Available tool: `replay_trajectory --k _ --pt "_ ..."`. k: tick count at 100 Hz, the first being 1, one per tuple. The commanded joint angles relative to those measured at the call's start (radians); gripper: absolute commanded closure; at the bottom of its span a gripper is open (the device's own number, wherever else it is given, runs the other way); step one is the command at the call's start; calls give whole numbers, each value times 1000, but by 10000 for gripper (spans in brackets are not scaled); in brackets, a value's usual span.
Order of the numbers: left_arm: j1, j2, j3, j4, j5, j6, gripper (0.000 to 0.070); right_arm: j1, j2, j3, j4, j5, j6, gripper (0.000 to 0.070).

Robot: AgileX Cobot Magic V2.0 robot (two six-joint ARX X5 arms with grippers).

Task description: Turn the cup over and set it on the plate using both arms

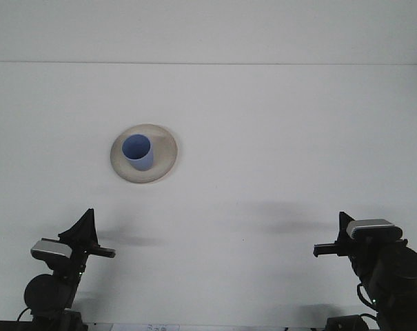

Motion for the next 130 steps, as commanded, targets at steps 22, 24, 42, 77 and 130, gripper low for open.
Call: replay_trajectory --k 22,24,42,77,130 --pt "1 -1 -19 10 1 8 688 0 3 10 10 3 3 700" --pt "1 -1 -19 10 1 8 688 0 3 10 10 3 3 700" --pt "1 -1 -19 10 1 8 688 0 -18 -35 75 21 3 700" --pt "1 -1 -19 10 1 8 688 -18 -331 -385 436 23 3 700" --pt "1 -1 -19 9 1 8 688 -49 -446 -669 682 22 3 700"
